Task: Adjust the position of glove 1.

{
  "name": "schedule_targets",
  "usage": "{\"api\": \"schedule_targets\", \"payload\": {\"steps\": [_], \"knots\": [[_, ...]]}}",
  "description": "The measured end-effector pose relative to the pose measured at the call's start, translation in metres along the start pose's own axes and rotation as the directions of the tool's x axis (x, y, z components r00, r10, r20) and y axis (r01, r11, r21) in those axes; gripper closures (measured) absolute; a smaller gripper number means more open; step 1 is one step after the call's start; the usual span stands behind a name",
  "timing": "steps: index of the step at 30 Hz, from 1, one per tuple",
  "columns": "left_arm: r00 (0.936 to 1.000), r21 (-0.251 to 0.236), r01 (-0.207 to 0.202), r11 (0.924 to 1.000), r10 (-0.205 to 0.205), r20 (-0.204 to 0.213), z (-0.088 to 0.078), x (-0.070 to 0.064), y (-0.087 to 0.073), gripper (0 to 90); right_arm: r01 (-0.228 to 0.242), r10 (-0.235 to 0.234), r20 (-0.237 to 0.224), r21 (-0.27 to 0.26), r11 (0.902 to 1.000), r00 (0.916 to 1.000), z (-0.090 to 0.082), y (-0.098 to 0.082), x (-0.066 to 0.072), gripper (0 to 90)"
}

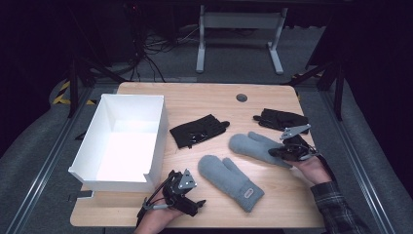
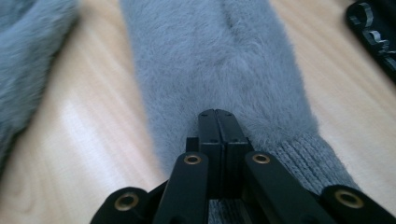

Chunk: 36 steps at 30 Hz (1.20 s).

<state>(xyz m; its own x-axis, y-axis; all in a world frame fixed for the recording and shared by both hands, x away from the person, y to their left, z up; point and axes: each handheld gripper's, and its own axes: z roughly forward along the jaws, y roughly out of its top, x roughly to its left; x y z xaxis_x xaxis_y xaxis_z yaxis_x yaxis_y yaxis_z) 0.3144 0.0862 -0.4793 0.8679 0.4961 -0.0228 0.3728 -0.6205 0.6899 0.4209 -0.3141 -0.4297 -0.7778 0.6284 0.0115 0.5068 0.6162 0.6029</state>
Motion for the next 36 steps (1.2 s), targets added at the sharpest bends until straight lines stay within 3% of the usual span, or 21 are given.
{"api": "schedule_targets", "payload": {"steps": [7, 10, 13, 14, 16, 19, 23, 26, 29, 36], "knots": [[1.0, 0.0, -0.001, 1.0, 0.001, 0.0, 0.0, 0.0, 0.0, 1.8, 0.026, -0.027, -0.078, -0.015, 0.9996, 0.9966, -0.005, -0.004, 0.023, 89.7], [1.0, 0.0, -0.001, 1.0, 0.001, 0.0, 0.0, 0.0, 0.0, 1.8, 0.047, -0.048, -0.081, -0.023, 0.9987, 0.9955, -0.008, -0.003, 0.031, 87.1], [1.0, 0.0, -0.001, 1.0, 0.001, 0.0, 0.0, 0.0, 0.0, 1.7, 0.071, -0.076, -0.072, -0.074, 0.9947, 0.9945, -0.015, 0.0, 0.033, 71.8], [1.0, 0.0, -0.001, 1.0, 0.001, 0.0, 0.0, 0.0, 0.0, 1.7, 0.071, -0.076, -0.072, -0.074, 0.9947, 0.9945, -0.015, 0.0, 0.033, 71.8], [1.0, 0.0, -0.001, 1.0, 0.001, 0.0, 0.0, 0.0, 0.0, 1.8, 0.081, -0.085, -0.04, -0.102, 0.9915, 0.9955, -0.017, 0.004, 0.031, 59.2], [1.0, 0.0, -0.001, 1.0, 0.001, 0.0, 0.0, 0.0, 0.0, 1.8, 0.096, -0.098, -0.009, -0.099, 0.9904, 0.9952, -0.013, 0.005, 0.027, 48.1], [1.0, -0.001, -0.003, 1.0, 0.003, 0.0, 0.0, 0.0, 0.0, 1.7, 0.114, -0.114, 0.0, -0.07, 0.991, 0.9934, -0.001, 0.004, 0.021, 40.7], [1.0, -0.002, -0.002, 1.0, 0.002, 0.0, 0.0, 0.0, 0.0, 1.7, 0.13, -0.129, 0.008, -0.043, 0.9906, 0.9916, 0.007, 0.004, 0.02, 40.7], [1.0, -0.002, -0.002, 1.0, 0.002, 0.0, 0.0, 0.0, 0.0, 1.7, 0.147, -0.146, 0.01, -0.01, 0.9892, 0.9892, 0.014, 0.003, 0.018, 46.8], [1.0, -0.002, -0.002, 1.0, 0.002, 0.0, 0.0, 0.0, 0.0, 1.7, 0.167, -0.167, 0.019, -0.004, 0.9859, 0.9858, 0.015, -0.001, 0.02, 76.2]]}}
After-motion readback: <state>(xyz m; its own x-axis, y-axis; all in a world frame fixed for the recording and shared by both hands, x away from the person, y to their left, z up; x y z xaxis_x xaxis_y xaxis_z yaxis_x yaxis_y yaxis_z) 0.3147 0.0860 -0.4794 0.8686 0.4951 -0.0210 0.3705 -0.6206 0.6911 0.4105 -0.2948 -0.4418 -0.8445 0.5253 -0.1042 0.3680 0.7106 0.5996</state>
